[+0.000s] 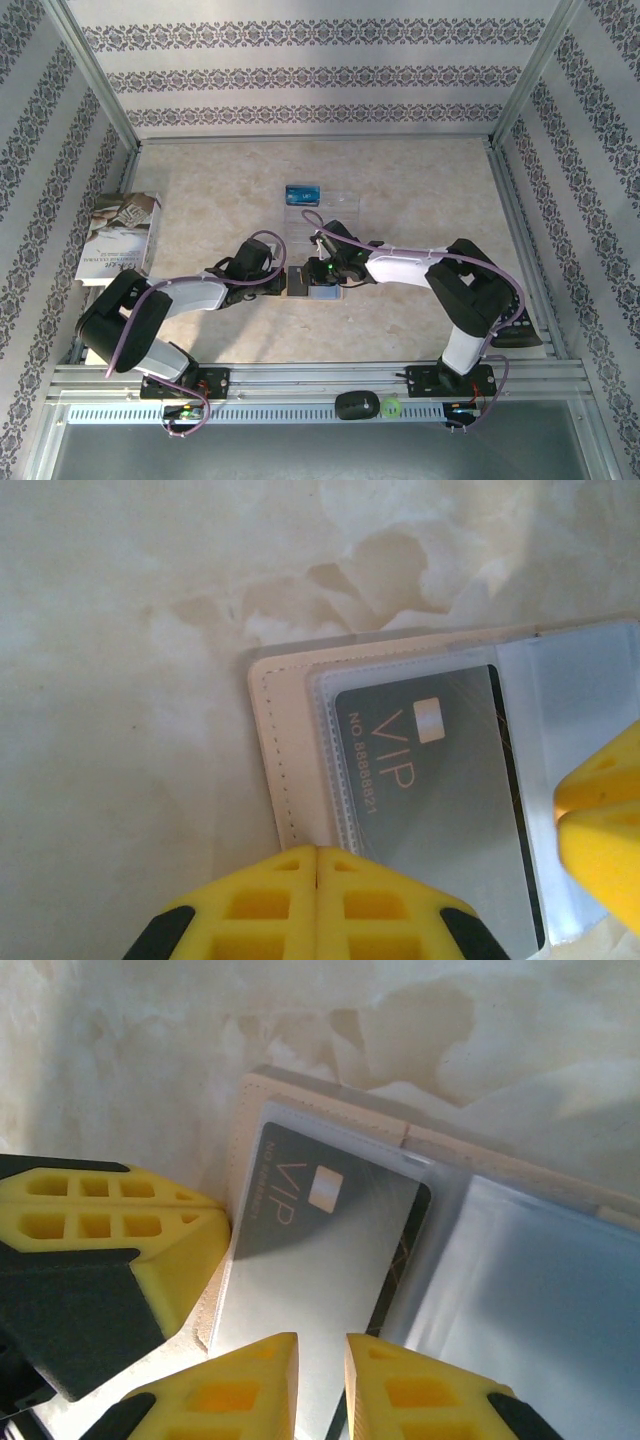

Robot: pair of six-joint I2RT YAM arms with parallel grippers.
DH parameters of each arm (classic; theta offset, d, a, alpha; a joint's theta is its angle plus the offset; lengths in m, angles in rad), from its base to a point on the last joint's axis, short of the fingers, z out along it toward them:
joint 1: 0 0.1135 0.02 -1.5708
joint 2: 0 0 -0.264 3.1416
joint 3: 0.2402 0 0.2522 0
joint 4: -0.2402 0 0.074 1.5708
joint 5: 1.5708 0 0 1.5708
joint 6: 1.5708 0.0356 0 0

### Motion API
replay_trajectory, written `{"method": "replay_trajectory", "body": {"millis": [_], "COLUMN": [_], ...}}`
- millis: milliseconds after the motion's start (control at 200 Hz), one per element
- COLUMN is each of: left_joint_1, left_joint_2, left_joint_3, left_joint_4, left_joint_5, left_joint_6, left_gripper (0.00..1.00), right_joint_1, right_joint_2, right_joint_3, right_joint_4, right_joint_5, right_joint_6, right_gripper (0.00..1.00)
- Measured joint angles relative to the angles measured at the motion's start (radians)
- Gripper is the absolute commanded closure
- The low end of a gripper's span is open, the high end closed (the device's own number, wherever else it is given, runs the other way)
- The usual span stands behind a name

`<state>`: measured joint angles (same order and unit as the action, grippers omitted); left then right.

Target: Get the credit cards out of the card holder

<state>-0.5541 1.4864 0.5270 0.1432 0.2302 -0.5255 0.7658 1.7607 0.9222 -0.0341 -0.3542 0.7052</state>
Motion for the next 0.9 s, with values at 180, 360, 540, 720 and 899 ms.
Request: {"method": "replay_trajectory", "body": {"millis": [180,360,540,720,899], "left_joint_1": [0.0,0.0,0.0,0.0,0.0], "left_joint_2": [0.0,0.0,0.0,0.0,0.002], "left_joint_3": [-0.007,-0.012,-0.012,-0.012,-0.012], "left_joint_4": [0.013,0.023,0.023,0.025,0.026], "left_joint_5": [0.0,0.001,0.001,0.001,0.004], "left_joint_6": [-0.001,-0.001,-0.001,-0.001,-0.001], "left_gripper": [0.96,0.96,0.96,0.96,0.97], "right_joint_1": [-0.025,-0.044,-0.044,-0.044,-0.051], "right_joint_2": [0.01,0.025,0.042,0.052,0.057], "right_joint_3": [-0.002,-0.003,-0.032,-0.036,-0.044], "right_joint_4": [0.017,0.049,0.08,0.103,0.13], "right_joint_5": [-0.006,-0.023,-0.033,-0.045,-0.066], "right_joint_6": [0.024,0.05,0.079,0.106,0.129], "right_gripper": [0.82,0.82,0.83,0.85,0.82]}}
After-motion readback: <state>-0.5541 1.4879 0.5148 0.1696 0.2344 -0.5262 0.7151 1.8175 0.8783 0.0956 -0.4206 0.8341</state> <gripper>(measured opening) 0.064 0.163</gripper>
